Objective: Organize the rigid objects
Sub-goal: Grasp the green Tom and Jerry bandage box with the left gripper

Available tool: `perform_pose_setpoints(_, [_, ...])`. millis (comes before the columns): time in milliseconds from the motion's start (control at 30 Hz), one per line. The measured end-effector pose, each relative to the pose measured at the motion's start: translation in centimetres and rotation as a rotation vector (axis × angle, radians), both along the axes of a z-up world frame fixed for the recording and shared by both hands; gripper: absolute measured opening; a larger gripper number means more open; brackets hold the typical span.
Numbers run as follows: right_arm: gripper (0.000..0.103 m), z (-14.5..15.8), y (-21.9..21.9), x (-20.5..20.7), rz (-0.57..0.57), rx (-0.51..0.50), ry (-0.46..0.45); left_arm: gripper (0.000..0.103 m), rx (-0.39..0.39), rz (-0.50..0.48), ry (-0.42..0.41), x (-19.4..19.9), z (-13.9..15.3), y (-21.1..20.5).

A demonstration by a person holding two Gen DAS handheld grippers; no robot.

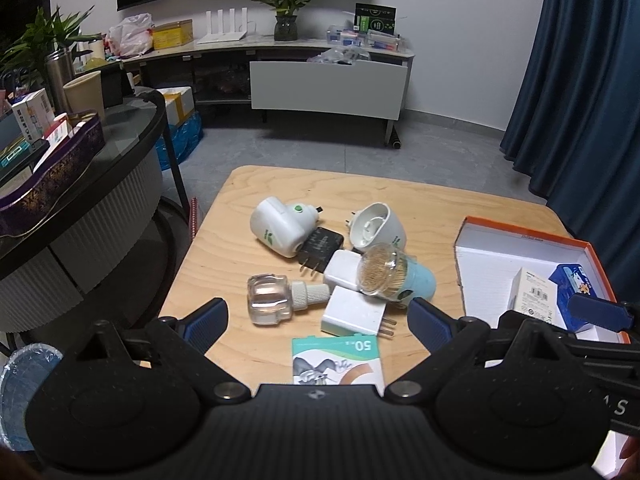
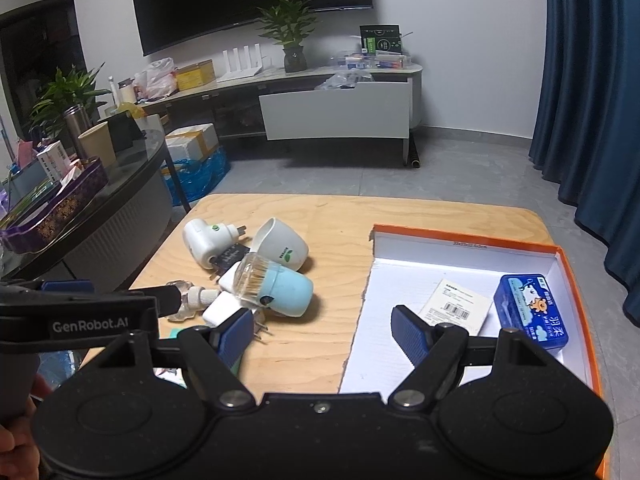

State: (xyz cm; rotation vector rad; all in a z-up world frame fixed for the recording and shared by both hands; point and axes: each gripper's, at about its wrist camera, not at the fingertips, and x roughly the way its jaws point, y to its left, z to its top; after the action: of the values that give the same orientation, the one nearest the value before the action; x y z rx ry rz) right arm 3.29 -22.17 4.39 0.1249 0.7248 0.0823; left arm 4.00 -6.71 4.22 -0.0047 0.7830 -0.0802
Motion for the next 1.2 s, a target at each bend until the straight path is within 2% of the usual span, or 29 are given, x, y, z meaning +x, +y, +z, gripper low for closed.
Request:
perform_pose_setpoints(600, [0.09,-1.5,2.5,0.1,0.058,0.002,0.037,0.099,-0.032,0.032,0.038,-0.7,-1.5,2.7])
perform_pose_setpoints(800, [0.09,-2.3,2.1,-0.3,0.048,0.001,0.049,0.1,-0.046,0.04,0.054,-1.4,-2.4,3.4])
perform_pose_setpoints(1200, [0.09,-3.3,-0.5,-0.7,-0.012,0.039,0.062,0.102,-0.032,0.029,0.108,-1.2,-5.5,-0.4])
